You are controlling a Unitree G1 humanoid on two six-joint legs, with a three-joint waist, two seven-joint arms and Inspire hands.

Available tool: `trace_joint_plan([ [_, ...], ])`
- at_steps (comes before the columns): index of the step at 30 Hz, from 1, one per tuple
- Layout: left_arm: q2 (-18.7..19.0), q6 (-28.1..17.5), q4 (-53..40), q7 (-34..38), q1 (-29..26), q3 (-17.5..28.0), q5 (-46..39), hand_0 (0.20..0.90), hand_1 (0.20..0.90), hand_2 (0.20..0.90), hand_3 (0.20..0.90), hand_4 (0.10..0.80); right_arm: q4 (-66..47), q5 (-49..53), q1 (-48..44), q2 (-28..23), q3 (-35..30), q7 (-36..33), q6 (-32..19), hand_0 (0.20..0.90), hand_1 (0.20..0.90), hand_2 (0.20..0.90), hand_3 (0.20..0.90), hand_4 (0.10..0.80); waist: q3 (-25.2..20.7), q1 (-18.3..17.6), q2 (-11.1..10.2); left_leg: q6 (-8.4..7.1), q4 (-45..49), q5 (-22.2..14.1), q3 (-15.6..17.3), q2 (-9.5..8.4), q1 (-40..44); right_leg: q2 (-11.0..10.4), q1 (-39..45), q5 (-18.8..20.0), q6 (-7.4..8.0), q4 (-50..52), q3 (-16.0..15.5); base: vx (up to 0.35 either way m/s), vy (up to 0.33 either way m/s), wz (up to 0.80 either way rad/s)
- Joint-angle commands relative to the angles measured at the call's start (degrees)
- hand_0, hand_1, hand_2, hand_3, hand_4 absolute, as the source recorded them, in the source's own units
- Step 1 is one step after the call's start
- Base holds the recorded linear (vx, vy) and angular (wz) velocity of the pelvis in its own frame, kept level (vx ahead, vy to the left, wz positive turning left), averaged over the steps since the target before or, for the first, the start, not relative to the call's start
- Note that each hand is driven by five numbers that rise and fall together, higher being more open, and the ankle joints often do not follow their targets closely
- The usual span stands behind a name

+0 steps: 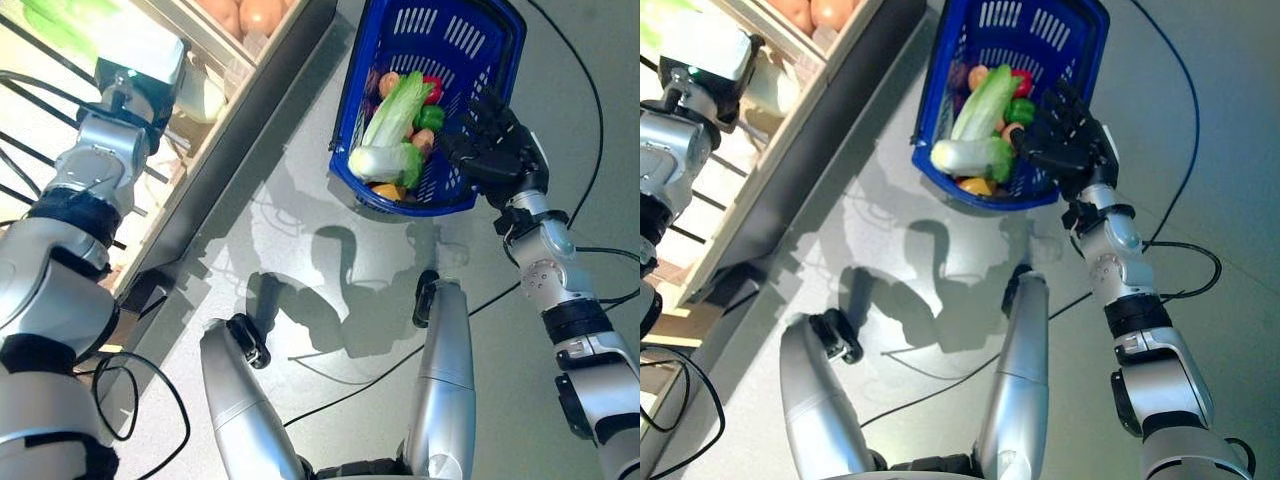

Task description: Put vegetables into the basket

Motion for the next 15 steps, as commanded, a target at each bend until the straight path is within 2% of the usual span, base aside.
trace_joint_plan([
  [1,1.51,1.67,2.17,-2.26,-4.40,-0.09,0.28,0.900,0.900,0.900,0.900,0.800,-4.26,3.48,-5.53,-3.43,-5.17,3.23,-8.44,0.900,0.900,0.900,0.900,0.800,-0.12,-0.56,0.31,-3.44,-5.27,2.05,-7.95,3.25,-4.62,-4.70,2.14,9.01,0.43,-9.60,3.75,-0.057,0.016,-0.03],
  [7,1.71,4.45,4.28,-4.62,-4.34,-0.48,0.35,0.900,0.900,0.900,0.900,0.800,-3.81,4.19,-5.95,-5.40,-5.74,5.00,-8.99,0.900,0.900,0.900,0.900,0.800,-0.12,-0.55,0.05,-3.44,-2.82,1.87,-9.88,3.14,-9.05,-4.59,-2.13,7.65,0.43,-6.31,4.57,-0.045,0.034,-0.05],
  [12,2.42,4.39,5.12,-6.46,-4.18,-0.84,2.32,0.900,0.900,0.900,0.900,0.800,-3.88,5.21,-6.14,-6.60,-6.18,6.47,-9.69,0.900,0.900,0.900,0.900,0.800,-0.12,-0.20,0.07,-3.44,-1.80,1.77,-10.85,2.97,-10.87,-4.99,-3.77,6.74,0.43,-4.73,4.46,-0.013,0.010,-0.01],
  [13,2.70,3.63,5.26,-6.09,-3.87,-1.20,1.42,0.300,0.300,0.300,0.300,0.400,-4.03,5.63,-6.25,-6.71,-6.10,6.49,-10.33,0.900,0.900,0.900,0.900,0.800,-0.12,-0.07,0.14,-3.44,-1.76,1.77,-10.83,2.79,-11.00,-4.99,-4.04,6.58,0.43,-4.45,4.35,0.000,0.000,0.00],
  [15,2.83,3.03,5.35,-5.65,-3.61,-1.14,0.53,0.300,0.300,0.300,0.300,0.400,-4.18,6.06,-6.28,-6.73,-6.07,6.75,-10.80,0.900,0.900,0.900,0.900,0.800,-0.12,-0.02,0.16,-3.44,-1.80,1.81,-10.81,2.76,-10.98,-5.04,-4.19,6.47,0.43,-4.25,4.18,0.000,0.000,0.00],
])
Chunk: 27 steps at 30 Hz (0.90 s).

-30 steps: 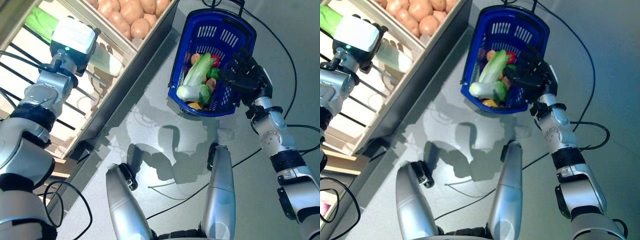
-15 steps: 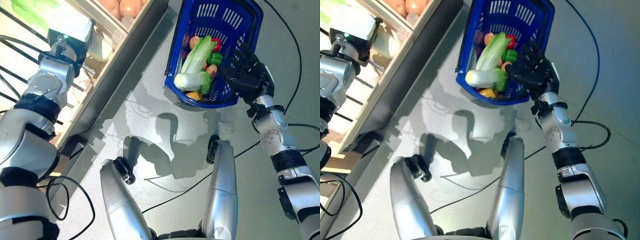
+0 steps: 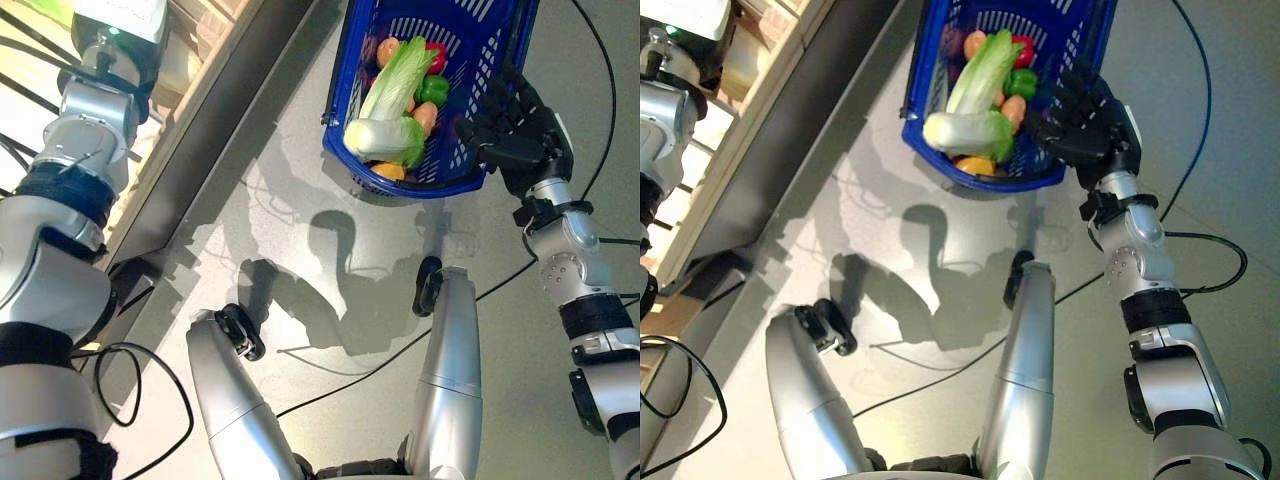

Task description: Put vegetables into the basket

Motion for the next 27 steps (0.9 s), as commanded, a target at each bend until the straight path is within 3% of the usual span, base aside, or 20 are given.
trace_joint_plan([
  [1,3.32,-1.34,4.09,-3.33,0.81,-0.73,-2.20,0.300,0.300,0.300,0.300,0.400,-4.82,4.04,-5.56,-2.88,-4.82,3.38,-9.70,0.900,0.900,0.900,0.900,0.800,-0.12,-0.19,0.24,-3.46,-6.99,2.59,-8.01,2.36,-3.18,-5.74,3.37,6.00,0.99,-8.59,2.51,0.000,0.000,0.00],
  [12,3.99,-4.27,2.03,3.62,2.75,2.23,-3.44,0.300,0.300,0.300,0.300,0.400,-7.13,2.74,-5.86,-1.54,-4.54,1.80,-9.83,0.900,0.900,0.900,0.900,0.800,-2.26,0.14,0.98,-3.46,-11.23,3.03,-4.55,1.76,4.14,-5.31,10.18,6.31,0.99,-12.54,0.29,0.005,0.004,0.02],
  [20,4.73,-7.76,1.62,14.68,6.20,4.93,-6.02,0.300,0.300,0.300,0.300,0.400,-5.49,2.82,-3.37,-0.80,-4.10,3.17,-9.08,0.900,0.900,0.900,0.900,0.800,-5.00,0.32,0.79,-3.46,-17.75,3.68,0.22,1.01,17.38,-4.36,22.85,6.41,0.99,-19.11,-2.26,0.065,-0.002,0.06],
  [27,5.40,-11.39,-0.48,20.91,11.26,8.89,-7.10,0.300,0.300,0.300,0.300,0.400,-6.19,1.84,-0.03,0.73,-3.14,4.27,-7.03,0.900,0.900,0.900,0.900,0.800,-8.17,0.72,0.12,-3.46,-23.93,4.89,2.08,-0.69,27.50,-3.79,32.08,6.42,0.99,-24.36,-3.44,0.116,0.002,0.04],
])
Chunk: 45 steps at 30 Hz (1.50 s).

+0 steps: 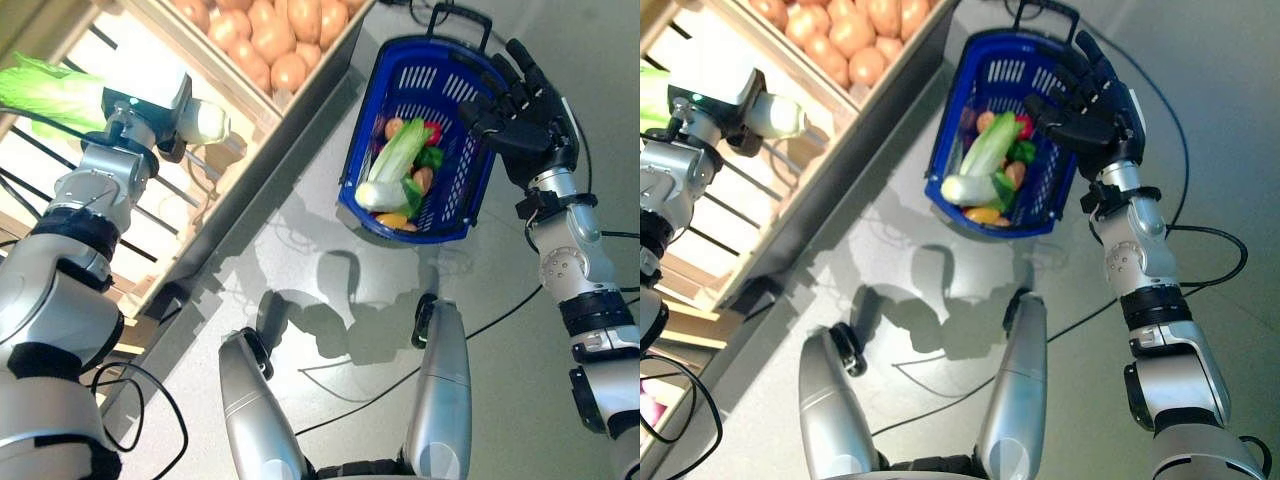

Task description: Put vegetables into the basket

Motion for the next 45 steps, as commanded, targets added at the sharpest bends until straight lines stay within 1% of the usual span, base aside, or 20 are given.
trace_joint_plan([
  [1,5.31,-1.08,-2.95,8.74,1.77,3.30,-2.88,0.300,0.300,0.300,0.300,0.400,-4.48,1.44,1.53,1.20,-2.97,3.86,-5.10,0.900,0.900,0.900,0.900,0.800,-8.78,-0.15,0.04,-2.57,-4.90,1.16,-3.61,0.81,0.88,-2.18,6.12,6.77,1.04,-10.68,3.24,0.126,-0.008,0.01],
  [2,5.36,-1.64,-3.72,9.32,2.55,3.93,-3.46,0.300,0.300,0.300,0.300,0.400,-5.01,1.26,2.09,1.53,-2.70,3.69,-4.91,0.900,0.900,0.900,0.900,0.800,-9.18,-0.09,0.01,-2.57,-5.86,1.45,-3.35,0.72,2.23,-2.28,7.51,6.90,1.04,-11.57,2.95,0.063,-0.006,0.02],
  [3,5.26,-2.07,-4.85,9.75,3.59,4.73,-3.79,0.300,0.300,0.300,0.300,0.400,-5.55,0.94,2.53,2.07,-2.40,3.33,-4.59,0.900,0.900,0.900,0.900,0.800,-9.67,-0.08,-0.04,-2.57,-7.92,3.59,-3.02,0.40,3.40,-2.14,8.75,8.72,1.04,-13.60,2.78,0.026,0.006,0.04],
  [8,4.36,-4.88,-8.07,10.02,9.08,8.72,-7.66,0.300,0.300,0.300,0.300,0.400,-6.56,-0.44,5.11,4.43,-1.57,3.85,-2.95,0.900,0.900,0.900,0.900,0.800,-12.52,0.30,0.07,-2.57,-14.86,5.81,-1.29,-0.41,11.16,-1.84,16.31,9.89,1.04,-19.76,1.03,0.110,0.007,0.06],
  [9,4.20,-6.29,-8.83,10.13,10.49,9.81,-10.58,0.300,0.300,0.300,0.300,0.400,-6.95,-1.22,5.78,4.95,-1.46,4.03,-2.38,0.900,0.900,0.900,0.900,0.800,-13.26,0.34,0.10,-2.57,-16.68,6.47,-0.71,-0.43,13.01,-1.54,18.22,10.19,1.04,-21.45,0.56,0.139,-0.008,0.01],
  [12,3.25,-8.84,-10.84,8.85,14.01,13.42,-14.11,0.300,0.300,0.300,0.300,0.400,-7.63,-3.79,7.66,6.10,-1.07,3.45,-1.92,0.900,0.900,0.900,0.900,0.800,-14.91,0.51,0.17,-2.57,-20.91,7.93,0.59,-0.58,17.51,-0.70,22.76,11.03,1.04,-25.65,-0.79,0.126,-0.013,0.00],
  [14,1.58,-10.86,-13.27,6.24,17.68,17.43,-18.23,0.300,0.300,0.300,0.300,0.400,-7.97,-5.33,9.07,7.01,-0.58,3.01,-1.05,0.900,0.900,0.900,0.900,0.800,-16.78,0.67,0.33,-2.57,-25.90,9.75,2.44,-0.84,22.36,0.29,27.48,12.02,1.04,-30.40,-2.24,0.165,-0.020,-0.01],
  [16,-1.10,-12.79,-16.29,3.30,21.94,21.95,-23.90,0.300,0.300,0.300,0.300,0.400,-8.21,-8.37,11.13,8.06,-0.03,4.23,-0.80,0.900,0.900,0.900,0.900,0.800,-19.26,1.13,0.61,-2.43,-32.32,12.17,5.34,-2.06,28.17,1.33,32.95,13.65,1.04,-36.21,-4.40,0.202,-0.026,0.00],
  [17,-1.62,-12.88,-16.68,2.58,22.54,22.62,-24.58,0.300,0.300,0.300,0.300,0.400,-8.17,-8.83,11.41,8.16,0.10,4.51,-0.91,0.900,0.900,0.900,0.900,0.800,-19.83,1.18,0.64,-2.33,-33.57,12.79,5.82,-2.40,28.94,1.48,33.70,14.20,1.04,-37.39,-4.79,0.171,-0.021,0.05],
  [18,-3.19,-14.22,-17.62,0.97,23.92,24.06,-28.77,0.300,0.300,0.300,0.300,0.400,-8.21,-10.33,11.70,8.13,0.76,5.43,-1.27,0.900,0.900,0.900,0.900,0.800,-20.97,1.41,0.72,-1.94,-36.62,13.76,7.09,-3.23,31.40,1.89,36.09,14.98,1.04,-40.12,-5.96,0.123,-0.015,0.04],
  [19,-4.25,-14.51,-18.28,-0.34,25.04,25.13,-29.97,0.300,0.300,0.300,0.300,0.400,-8.18,-10.77,11.92,8.09,1.32,5.77,-1.52,0.900,0.900,0.900,0.900,0.800,-21.70,1.57,0.82,-1.69,-39.22,14.55,7.85,-3.87,33.21,2.32,37.63,15.48,1.04,-42.01,-6.63,0.148,-0.020,0.07],
  [22,-9.18,-15.94,-20.65,-7.02,27.99,28.29,-42.86,0.300,0.300,0.300,0.300,0.400,-7.51,-14.54,12.14,7.90,3.53,7.74,-2.57,0.900,0.900,0.900,0.900,0.800,-25.06,2.23,0.93,-0.48,-49.41,17.46,10.31,-6.83,39.69,4.52,43.87,17.60,1.04,-50.21,-9.03,0.128,-0.024,0.07],
  [24,-11.99,-16.01,-21.54,-9.87,28.88,28.92,-48.06,0.300,0.300,0.300,0.300,0.400,-7.10,-16.02,11.35,7.92,4.97,7.76,-2.79,0.900,0.900,0.900,0.900,0.800,-26.15,2.53,0.84,0.03,-53.10,18.42,10.32,-7.74,41.88,5.24,45.57,18.50,1.04,-52.75,-9.58,0.057,-0.020,0.01],
  [26,-13.39,-15.99,-22.36,-11.42,29.54,29.29,-50.83,0.300,0.300,0.300,0.300,0.400,-6.78,-17.34,10.85,7.68,5.66,8.00,-2.97,0.900,0.900,0.900,0.900,0.800,-26.67,2.73,0.78,0.15,-54.57,18.83,10.45,-8.02,42.94,5.63,46.53,18.77,1.04,-53.87,-9.93,0.035,-0.016,0.03],
  [29,-17.13,-15.40,-25.59,-14.75,32.15,30.47,-56.04,0.300,0.300,0.300,0.300,0.400,-6.92,-20.15,9.58,7.18,7.36,8.91,-2.69,0.900,0.900,0.900,0.900,0.800,-28.02,3.42,0.60,0.55,-59.34,20.03,10.22,-8.63,45.35,7.02,48.80,19.64,1.04,-57.72,-11.03,0.036,-0.021,0.02],
  [34,-20.09,-14.68,-28.43,-16.99,33.56,30.47,-58.85,0.300,0.300,0.300,0.300,0.400,-8.81,-21.97,7.89,6.84,8.93,8.56,-2.30,0.900,0.900,0.900,0.900,0.800,-28.67,3.59,0.24,0.63,-60.51,20.10,9.16,-8.62,45.17,8.13,50.13,19.58,1.04,-59.46,-11.29,-0.005,-0.014,0.02],
  [41,-22.69,-14.00,-30.76,-16.52,35.97,29.26,-57.18,0.300,0.300,0.300,0.300,0.400,-11.90,-23.68,7.62,7.81,9.79,9.42,-0.25,0.900,0.900,0.900,0.900,0.800,-28.78,3.69,0.00,0.72,-60.51,19.92,8.90,-7.97,45.71,8.59,51.21,18.53,0.68,-59.60,-10.99,0.006,-0.004,0.00],
  [43,-23.20,-13.67,-32.03,-16.75,37.10,28.89,-57.60,0.300,0.300,0.300,0.300,0.400,-12.51,-23.37,7.56,7.91,10.45,10.26,1.76,0.900,0.900,0.900,0.900,0.800,-28.98,3.87,-0.10,0.70,-60.51,19.87,8.90,-7.82,46.05,8.72,51.61,18.37,0.58,-59.74,-10.89,0.048,-0.017,0.00],
  [44,-23.53,-13.62,-32.77,-17.04,37.81,28.81,-57.65,0.300,0.300,0.300,0.300,0.400,-12.74,-22.40,7.61,8.20,10.86,11.83,4.38,0.900,0.900,0.900,0.900,0.800,-29.05,3.99,-0.14,0.68,-60.51,19.80,8.93,-7.72,46.27,8.72,51.86,18.23,0.53,-59.76,-10.89,0.043,-0.003,-0.01],
  [45,-23.70,-13.38,-33.28,-17.15,38.08,28.77,-57.92,0.300,0.300,0.300,0.300,0.400,-12.82,-21.61,7.72,8.24,11.24,12.50,5.23,0.900,0.900,0.900,0.900,0.800,-29.08,4.05,-0.16,0.66,-60.51,19.82,8.95,-7.72,46.34,8.73,51.96,18.19,0.50,-59.77,-10.88,0.060,-0.005,-0.01],
])
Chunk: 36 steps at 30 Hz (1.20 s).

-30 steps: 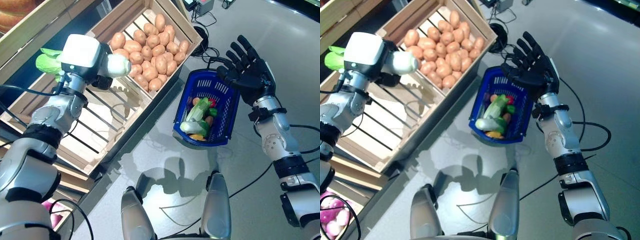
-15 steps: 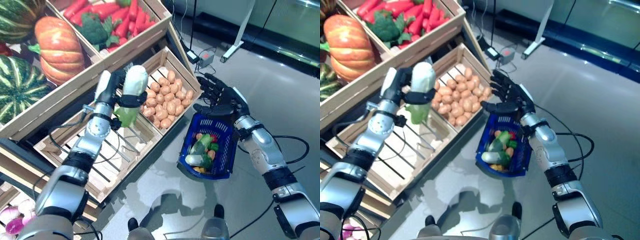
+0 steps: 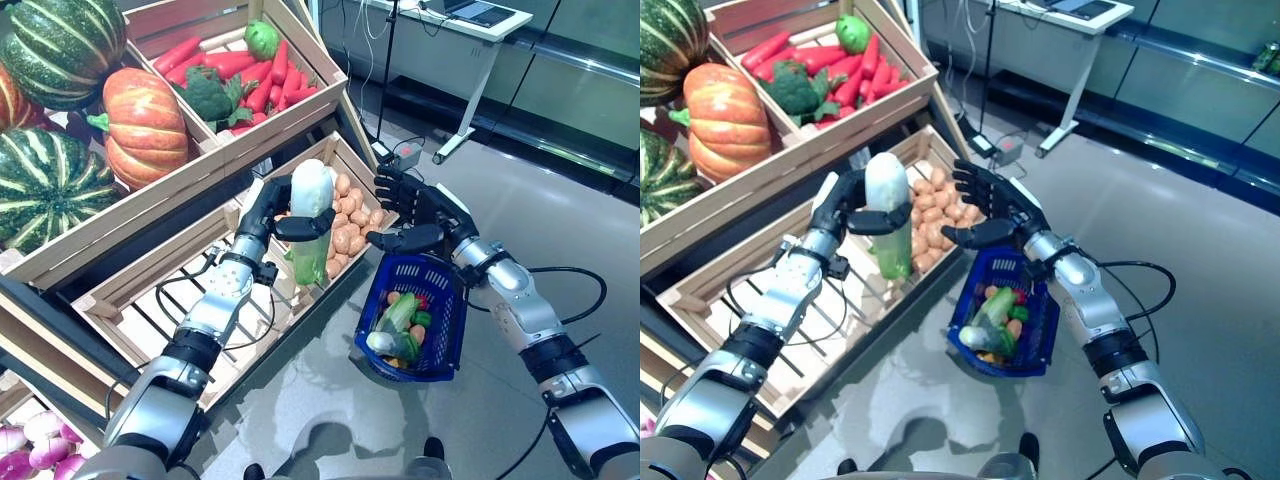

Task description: Put vegetables into the basket

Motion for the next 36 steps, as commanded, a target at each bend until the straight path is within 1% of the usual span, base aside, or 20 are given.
trace_joint_plan([
  [1,0.08,-4.19,-4.71,0.90,-1.31,0.81,-2.93,0.300,0.300,0.300,0.300,0.400,-3.11,3.79,-3.95,2.13,2.25,6.63,2.90,0.900,0.900,0.900,0.900,0.800,-9.00,2.20,0.27,0.91,-2.18,0.56,-2.07,-1.53,-3.07,3.16,-0.30,-0.58,-1.55,-0.27,0.76,0.043,-0.005,-0.01],
  [5,-0.19,-3.56,-6.30,-0.02,-1.17,-0.80,-2.61,0.300,0.300,0.300,0.300,0.400,-0.95,6.18,-4.46,2.99,4.49,9.33,8.72,0.900,0.900,0.900,0.900,0.800,-9.27,2.90,0.03,0.74,-2.18,0.74,-2.10,-1.39,-2.88,3.08,0.42,-0.65,-1.60,-0.46,0.11,0.045,-0.014,0.00],
  [9,0.00,-3.49,-7.53,-0.90,-1.56,-1.41,-4.08,0.300,0.300,0.300,0.300,0.400,0.91,9.31,-4.81,3.19,6.17,10.70,12.15,0.900,0.900,0.900,0.900,0.800,-9.44,3.29,-0.14,0.63,-2.18,0.92,-2.09,-1.31,-2.81,2.90,0.84,-0.70,-1.65,-0.44,-0.39,0.034,-0.009,0.05],
  [12,-0.28,-3.07,-9.31,-1.57,-1.83,-2.27,-5.82,0.300,0.300,0.300,0.300,0.400,3.45,12.41,-5.00,4.72,6.99,10.82,14.26,0.900,0.900,0.900,0.900,0.800,-9.62,3.82,-0.18,0.54,-2.18,1.04,-2.37,-1.28,-2.76,2.81,1.28,-0.72,-1.72,-0.48,-0.83,0.040,-0.011,0.13],
  [17,-0.48,-2.98,-12.62,-2.69,-1.18,-2.44,-6.82,0.300,0.300,0.300,0.300,0.400,4.98,14.32,-4.43,6.28,7.21,12.52,17.93,0.900,0.900,0.900,0.900,0.800,-9.75,4.41,-0.12,0.59,-2.18,1.01,-2.84,-1.36,-2.82,2.67,1.59,-0.90,-1.85,-0.39,-1.11,0.011,-0.001,0.04],
  [20,-0.02,-3.01,-14.54,-3.61,-1.09,-2.81,-7.55,0.300,0.300,0.300,0.300,0.400,6.69,16.19,-4.17,6.97,7.36,13.85,19.07,0.900,0.900,0.900,0.900,0.800,-9.87,4.92,-0.07,0.56,-2.18,0.99,-3.18,-1.39,-2.89,2.62,1.91,-1.09,-1.91,-0.40,-1.40,0.016,0.006,0.06],
  [24,-0.03,-2.76,-15.86,-4.02,-1.24,-3.23,-8.63,0.300,0.300,0.300,0.300,0.400,7.66,17.52,-4.21,8.01,7.41,13.46,19.22,0.900,0.900,0.900,0.900,0.800,-10.05,5.31,-0.03,0.58,-2.18,0.86,-3.66,-1.49,-2.95,2.59,2.16,-1.24,-1.97,-0.46,-1.52,0.009,0.002,0.12],
  [28,-0.43,-2.48,-17.63,-5.35,-1.04,-3.47,-10.01,0.300,0.300,0.300,0.300,0.400,8.33,18.85,-4.25,9.27,7.16,12.94,20.66,0.900,0.900,0.900,0.900,0.800,-10.15,5.68,0.04,0.55,-2.18,0.74,-4.09,-1.55,-2.99,2.48,2.30,-1.26,-1.98,-0.51,-1.69,0.000,0.002,0.05],
  [32,-0.86,-2.11,-18.34,-6.04,-1.06,-4.19,-10.74,0.300,0.300,0.300,0.300,0.400,9.22,20.09,-4.85,10.10,7.47,12.75,20.16,0.900,0.900,0.900,0.900,0.800,-10.32,5.88,0.08,0.57,-2.18,0.66,-4.13,-1.59,-2.93,2.42,2.39,-1.16,-1.98,-0.69,-1.86,0.007,0.006,0.07],
  [36,-1.62,-1.26,-18.95,-8.05,-0.50,-4.51,-13.43,0.300,0.300,0.300,0.300,0.400,9.61,22.30,-5.99,10.97,7.11,12.11,20.35,0.900,0.900,0.900,0.900,0.800,-10.57,6.20,0.12,0.66,-2.18,0.46,-4.32,-1.82,-2.77,2.43,2.51,-1.12,-2.09,-0.75,-1.88,0.009,0.005,0.02],
])
